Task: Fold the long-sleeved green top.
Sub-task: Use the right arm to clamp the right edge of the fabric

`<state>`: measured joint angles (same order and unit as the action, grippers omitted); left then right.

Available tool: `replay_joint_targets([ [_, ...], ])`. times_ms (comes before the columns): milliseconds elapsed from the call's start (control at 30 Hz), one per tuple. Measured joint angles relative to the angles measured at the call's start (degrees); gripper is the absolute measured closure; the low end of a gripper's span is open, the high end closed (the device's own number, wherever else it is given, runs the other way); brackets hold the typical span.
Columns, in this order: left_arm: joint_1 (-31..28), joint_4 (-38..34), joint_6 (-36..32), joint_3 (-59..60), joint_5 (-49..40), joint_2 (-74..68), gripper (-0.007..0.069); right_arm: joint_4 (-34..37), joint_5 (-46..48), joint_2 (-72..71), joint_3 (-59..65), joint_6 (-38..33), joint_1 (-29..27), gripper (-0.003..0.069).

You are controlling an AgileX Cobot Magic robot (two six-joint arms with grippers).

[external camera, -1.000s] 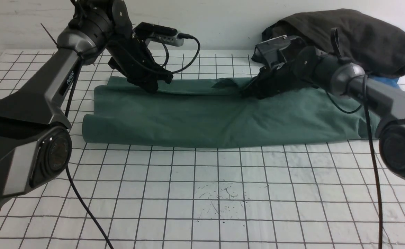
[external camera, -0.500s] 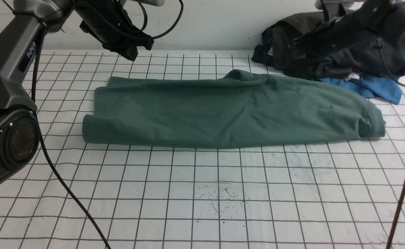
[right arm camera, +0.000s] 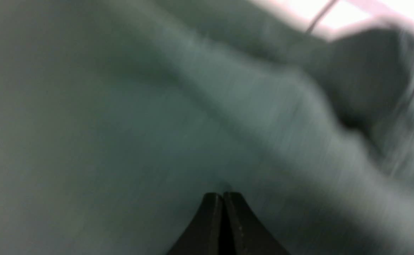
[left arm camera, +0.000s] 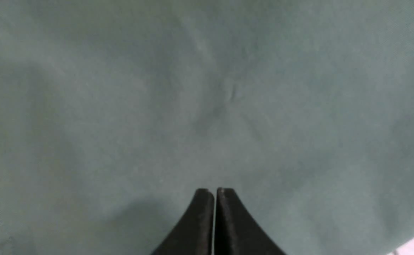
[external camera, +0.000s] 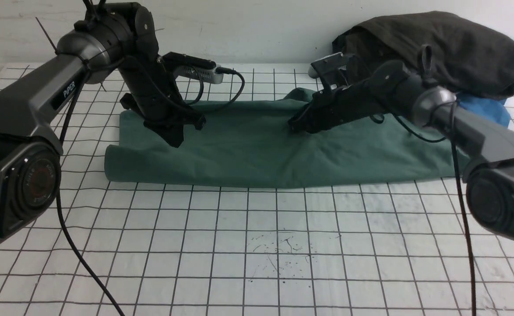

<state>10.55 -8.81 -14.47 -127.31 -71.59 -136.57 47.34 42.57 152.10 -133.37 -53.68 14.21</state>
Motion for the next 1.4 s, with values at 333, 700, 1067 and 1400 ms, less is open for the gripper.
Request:
replay_joint_targets([
  [333,0.0,1.6,0.0,0.5,0.7,1.0,0.0631,17.9,-18.8,1.0,-0.6,-2.4,-5.3,0.0616],
  [700,-0.1,6.1,0.4,22.0,1.1,27.7,0.0631,-20.8,21.1,-23.2,-1.3,27.6,-16.5,0.0566],
  [1067,-0.2,5.7,3.2,62.3,9.9,58.9,0.0631,-39.9,28.8,-23.3,10.9,44.3,-18.7,0.026],
  [1400,-0.2,-0.7,2.4,79.4,12.7,73.0,0.0631,-47.3,28.4,-15.0,14.9,50.4,-19.0,0.0105],
])
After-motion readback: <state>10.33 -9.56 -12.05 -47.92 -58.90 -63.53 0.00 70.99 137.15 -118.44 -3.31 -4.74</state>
